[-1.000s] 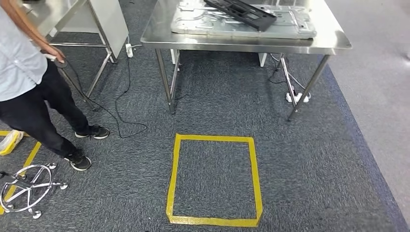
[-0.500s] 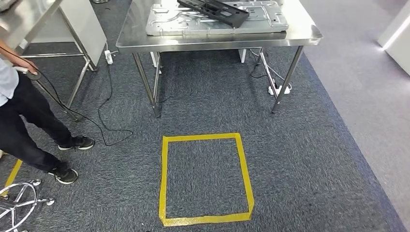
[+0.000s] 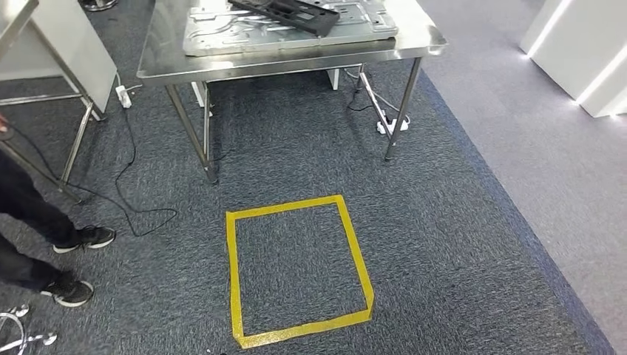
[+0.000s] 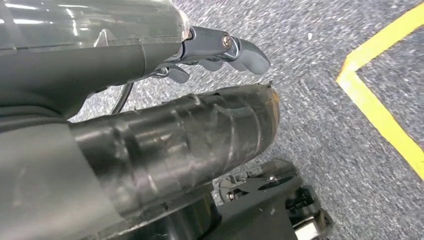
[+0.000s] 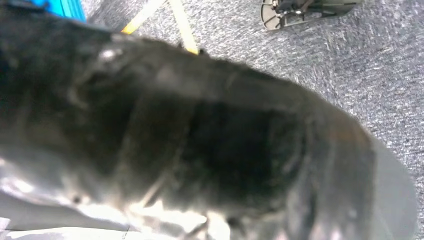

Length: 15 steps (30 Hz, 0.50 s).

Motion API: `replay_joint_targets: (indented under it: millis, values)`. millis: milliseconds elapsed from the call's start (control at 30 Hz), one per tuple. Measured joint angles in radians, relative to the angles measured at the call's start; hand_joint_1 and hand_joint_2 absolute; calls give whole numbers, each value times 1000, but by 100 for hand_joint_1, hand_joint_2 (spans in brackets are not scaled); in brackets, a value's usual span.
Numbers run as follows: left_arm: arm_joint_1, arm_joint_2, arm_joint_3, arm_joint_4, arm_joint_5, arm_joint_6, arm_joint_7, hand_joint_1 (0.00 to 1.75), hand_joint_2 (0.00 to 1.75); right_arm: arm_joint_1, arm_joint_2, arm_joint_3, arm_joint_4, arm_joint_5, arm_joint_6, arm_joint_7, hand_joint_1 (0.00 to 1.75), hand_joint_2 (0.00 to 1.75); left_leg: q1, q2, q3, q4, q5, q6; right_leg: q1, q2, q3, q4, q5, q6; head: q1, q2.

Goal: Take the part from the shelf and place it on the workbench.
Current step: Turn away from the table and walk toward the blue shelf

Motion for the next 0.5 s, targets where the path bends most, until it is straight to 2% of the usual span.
replay_joint_targets:
  millis: [33, 100, 167, 233, 267, 300, 333, 367, 400, 433, 467, 500]
  values:
    - [-1, 0, 1, 0, 0, 1, 0, 0, 0, 0, 0, 0, 0, 0, 3, -2, 0, 0, -2, 6, 1, 1, -1, -5, 3, -2, 0, -6, -3, -7, 0, 0]
    - [-5, 0, 2, 0, 0, 3, -1, 0, 0, 2, 0, 0, 0, 0, 8, -5, 0, 0, -1, 12, 3, 2, -4, -15, 2, 12, -3, -10, 4, -18, 0, 0]
    - [-6, 0, 3, 0, 0, 4, -1, 0, 0, 1, 0, 0, 0, 0, 10, -6, 0, 0, 2, -16, -8, 33, -33, -27, -3, 26, -3, -15, 11, -30, -1, 0]
    - [-4, 0, 5, 0, 0, 4, -1, 0, 0, -1, 0, 0, 0, 0, 12, -6, 0, 0, 7, -56, -52, 138, -99, -35, -5, 42, -7, -17, 16, -38, -2, 0]
    - [-2, 0, 6, 0, 0, 4, -1, 0, 0, -1, 0, 0, 0, 0, 12, -7, 0, 0, 8, -65, -82, 207, -131, -36, -4, 52, -11, -16, 17, -39, -2, 0]
    - [-1, 0, 7, 0, 0, 4, -1, 0, 0, -1, 0, 0, 0, 0, 13, -7, 0, 0, 9, -68, -106, 262, -149, -37, -3, 63, -13, -15, 18, -40, -2, 0]
    - [1, 0, 8, 0, 1, 4, -1, 0, 0, 0, 0, 0, 0, 0, 14, -7, 0, 0, 9, -70, -116, 285, -147, -36, -3, 75, -15, -13, 19, -40, -2, 0]
    - [2, 1, 8, 0, 1, 4, -1, 0, 0, 1, 0, 0, 0, 1, 15, -7, 0, 0, 9, -71, -109, 269, -125, -33, -3, 87, -15, -12, 19, -40, -2, 0]
    - [2, 1, 8, 0, 2, 4, -2, 0, 0, 1, 0, 0, 0, 2, 15, -7, 0, 0, 9, -78, -83, 215, -87, -29, -2, 101, -15, -10, 20, -39, -2, 0]
    - [2, 1, 8, 0, 2, 4, -2, 0, 0, 1, 0, 0, 0, 3, 17, -7, 0, 0, 9, -99, -51, 143, -50, -23, -3, 114, -14, -10, 21, -37, -2, 0]
    - [3, 1, 9, 0, 2, 4, -2, 0, 0, 0, 1, 0, 1, 4, 18, -7, 0, 0, 9, -125, -23, 77, -23, -17, -3, 126, -16, -8, 23, -34, -1, 0]
    - [3, 1, 9, 0, 2, 5, -2, 0, 0, -2, 2, 0, 1, 6, 21, -7, 0, 0, 9, -147, -4, 31, -8, -12, -4, 137, -19, -7, 25, -29, -2, 0]
